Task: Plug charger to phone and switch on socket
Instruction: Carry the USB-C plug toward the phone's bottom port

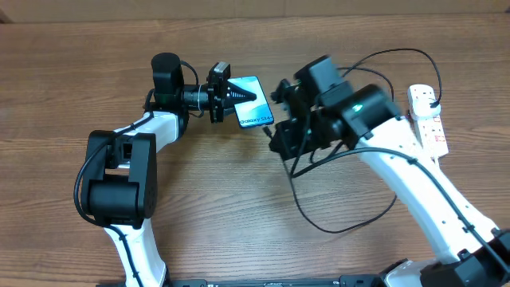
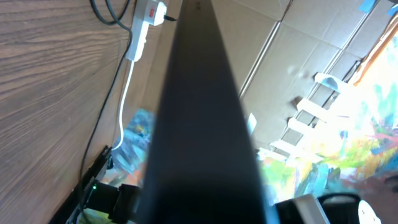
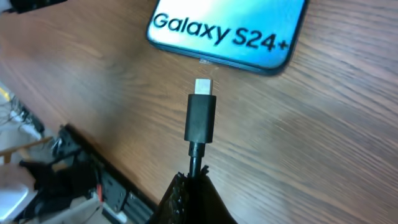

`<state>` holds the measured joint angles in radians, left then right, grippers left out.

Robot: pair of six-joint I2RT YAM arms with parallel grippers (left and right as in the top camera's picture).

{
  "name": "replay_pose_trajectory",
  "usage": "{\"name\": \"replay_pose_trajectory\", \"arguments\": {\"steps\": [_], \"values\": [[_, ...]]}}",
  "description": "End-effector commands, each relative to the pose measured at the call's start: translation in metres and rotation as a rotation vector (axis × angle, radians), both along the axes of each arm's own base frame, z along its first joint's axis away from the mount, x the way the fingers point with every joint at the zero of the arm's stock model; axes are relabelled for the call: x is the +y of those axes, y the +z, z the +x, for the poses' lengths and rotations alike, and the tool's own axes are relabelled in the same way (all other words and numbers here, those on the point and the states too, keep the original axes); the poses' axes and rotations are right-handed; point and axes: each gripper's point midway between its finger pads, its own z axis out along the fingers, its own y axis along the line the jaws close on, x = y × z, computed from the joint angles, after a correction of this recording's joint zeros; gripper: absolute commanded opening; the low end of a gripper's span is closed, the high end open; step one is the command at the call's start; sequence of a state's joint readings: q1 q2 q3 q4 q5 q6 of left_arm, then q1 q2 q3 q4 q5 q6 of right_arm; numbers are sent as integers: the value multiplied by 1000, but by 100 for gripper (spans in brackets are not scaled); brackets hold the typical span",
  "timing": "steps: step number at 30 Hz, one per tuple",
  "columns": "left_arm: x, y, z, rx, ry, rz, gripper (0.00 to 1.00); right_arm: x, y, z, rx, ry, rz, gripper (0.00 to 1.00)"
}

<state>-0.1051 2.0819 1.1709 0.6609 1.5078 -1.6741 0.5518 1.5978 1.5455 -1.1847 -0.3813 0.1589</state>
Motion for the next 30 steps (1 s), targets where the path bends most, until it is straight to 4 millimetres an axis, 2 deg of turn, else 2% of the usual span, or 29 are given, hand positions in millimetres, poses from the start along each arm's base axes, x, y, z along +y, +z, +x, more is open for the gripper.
{"name": "replay_pose_trajectory", "arguments": {"steps": [1, 8, 14, 30], "values": [[-2, 13, -5, -6, -38, -11, 4, -6, 5, 9, -33, -134, -32, 4], [-2, 14, -2, -8, -19, -8, 4, 2, 6, 6, -14, -168, -20, 4], [-2, 15, 1, -25, -5, -8, 4, 12, 10, -8, 66, -144, 44, 4], [-3, 16, 4, -12, 11, -5, 4, 16, 12, -10, 78, -133, 66, 4]]}}
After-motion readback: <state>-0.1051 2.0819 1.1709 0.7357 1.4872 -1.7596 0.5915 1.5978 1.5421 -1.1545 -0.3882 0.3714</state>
